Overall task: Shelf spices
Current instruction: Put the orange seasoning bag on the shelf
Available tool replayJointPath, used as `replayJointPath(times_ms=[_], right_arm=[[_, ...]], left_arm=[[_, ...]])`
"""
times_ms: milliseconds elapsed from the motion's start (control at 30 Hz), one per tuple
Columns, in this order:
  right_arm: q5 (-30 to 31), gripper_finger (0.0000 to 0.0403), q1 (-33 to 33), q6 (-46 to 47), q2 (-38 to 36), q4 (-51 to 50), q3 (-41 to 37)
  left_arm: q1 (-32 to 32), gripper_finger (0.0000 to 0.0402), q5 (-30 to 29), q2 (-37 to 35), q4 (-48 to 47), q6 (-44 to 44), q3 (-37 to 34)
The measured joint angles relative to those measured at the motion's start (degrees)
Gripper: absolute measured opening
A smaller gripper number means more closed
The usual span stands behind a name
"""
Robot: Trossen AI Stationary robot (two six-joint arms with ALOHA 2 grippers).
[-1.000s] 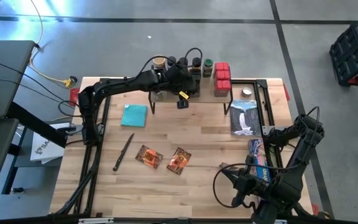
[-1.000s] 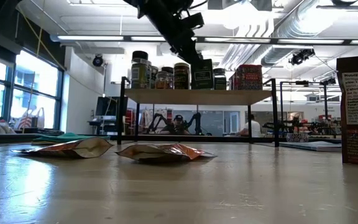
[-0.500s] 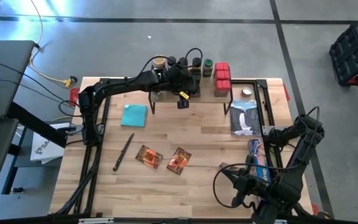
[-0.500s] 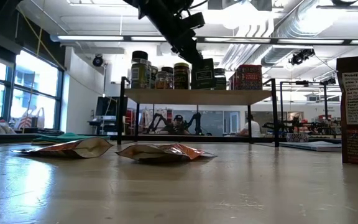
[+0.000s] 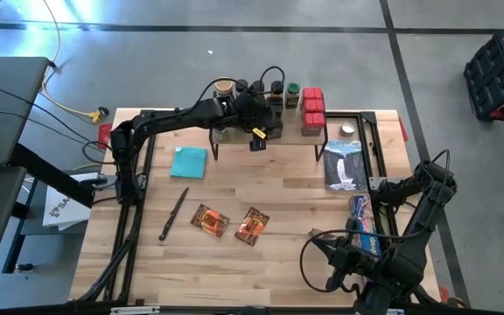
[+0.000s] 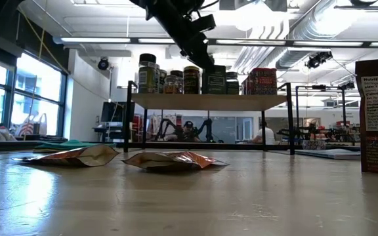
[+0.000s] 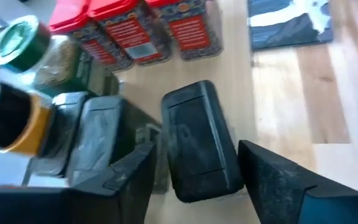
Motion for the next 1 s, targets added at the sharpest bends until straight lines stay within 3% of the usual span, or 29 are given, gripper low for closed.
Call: replayJointPath(times_ms=[600,1000], right_arm=[[-0.04,0.0,0.0,-0.02,0.0,0.01,0.0],[-0.06,0.0,-0.02,-0.04,0.0,0.0,0.0]], left_arm=[[-1.88,0.0236,-6.74,-0.04,3.33,4.5,0.0],[-7.1,0.0236,-12.92,-4.01,2.41,5.73,0.0]])
